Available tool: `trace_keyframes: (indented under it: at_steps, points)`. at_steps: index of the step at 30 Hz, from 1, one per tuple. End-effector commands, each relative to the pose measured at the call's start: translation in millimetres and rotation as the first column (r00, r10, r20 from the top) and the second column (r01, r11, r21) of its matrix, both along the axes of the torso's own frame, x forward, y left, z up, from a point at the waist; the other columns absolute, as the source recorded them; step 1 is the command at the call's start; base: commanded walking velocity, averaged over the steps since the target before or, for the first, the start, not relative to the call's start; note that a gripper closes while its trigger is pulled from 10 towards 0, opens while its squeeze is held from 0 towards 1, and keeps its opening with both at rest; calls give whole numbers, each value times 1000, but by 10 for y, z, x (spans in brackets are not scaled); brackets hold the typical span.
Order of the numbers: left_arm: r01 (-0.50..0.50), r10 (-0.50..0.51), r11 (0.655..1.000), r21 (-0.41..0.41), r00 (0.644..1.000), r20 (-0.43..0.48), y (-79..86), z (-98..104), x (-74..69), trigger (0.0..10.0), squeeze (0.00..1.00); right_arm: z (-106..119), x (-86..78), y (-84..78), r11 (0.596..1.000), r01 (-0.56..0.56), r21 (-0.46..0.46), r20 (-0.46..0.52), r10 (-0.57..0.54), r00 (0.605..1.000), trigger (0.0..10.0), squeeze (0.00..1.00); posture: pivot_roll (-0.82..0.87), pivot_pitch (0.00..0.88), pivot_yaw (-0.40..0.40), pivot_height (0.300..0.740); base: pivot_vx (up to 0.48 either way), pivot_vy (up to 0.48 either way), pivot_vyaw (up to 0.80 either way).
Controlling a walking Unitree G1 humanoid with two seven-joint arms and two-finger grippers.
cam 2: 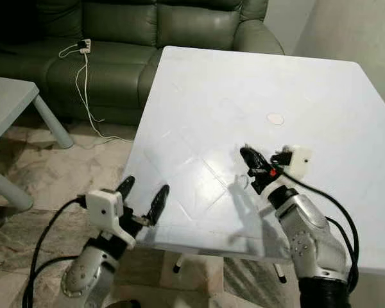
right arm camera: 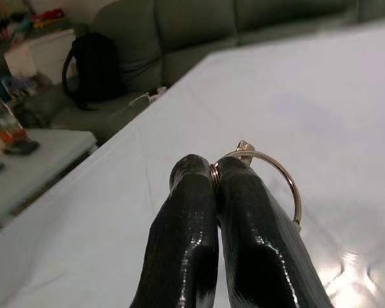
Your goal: Hang keys on a hook
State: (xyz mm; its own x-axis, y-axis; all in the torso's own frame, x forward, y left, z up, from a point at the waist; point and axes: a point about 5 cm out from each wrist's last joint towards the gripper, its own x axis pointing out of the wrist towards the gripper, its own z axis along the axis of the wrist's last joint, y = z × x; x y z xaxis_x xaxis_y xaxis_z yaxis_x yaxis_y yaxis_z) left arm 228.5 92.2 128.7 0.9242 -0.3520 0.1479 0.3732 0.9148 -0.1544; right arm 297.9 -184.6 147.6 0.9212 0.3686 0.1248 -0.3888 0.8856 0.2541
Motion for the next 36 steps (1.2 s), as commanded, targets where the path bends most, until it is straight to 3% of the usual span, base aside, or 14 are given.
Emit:
trace_keyframes:
  at_steps: [1,6,14,22,26,36]
  points:
    - [-31,31,999,-15,1000,-4,42,7,42,10000,0,68,-36,37,998,13,-66,57,-9,998,10000,0,-9,93,-76,740,0,0,0]
    - [-89,90,996,-23,995,43,136,132,205,10000,0,139,-86,138,987,42,-157,138,-21,990,10000,0,-19,68,-74,740,0,0,0]
    - [-200,203,979,-46,976,85,327,241,410,10000,0,222,-138,164,973,173,-155,224,-136,965,10000,0,-31,3,-65,740,0,0,0]
    - [-277,283,954,-114,958,38,508,206,546,10000,0,108,-149,231,958,226,-178,183,-194,964,10000,0,-38,0,-54,740,0,0,0]
    - [-305,309,948,-85,950,37,600,198,638,10000,0,23,-102,213,939,269,-216,152,-239,959,10000,0,-40,0,-47,740,0,0,0]
    - [-346,350,936,-69,935,54,726,250,795,10000,0,-31,-29,209,927,292,-237,141,-264,954,10000,0,-40,0,-32,740,0,0,-749]
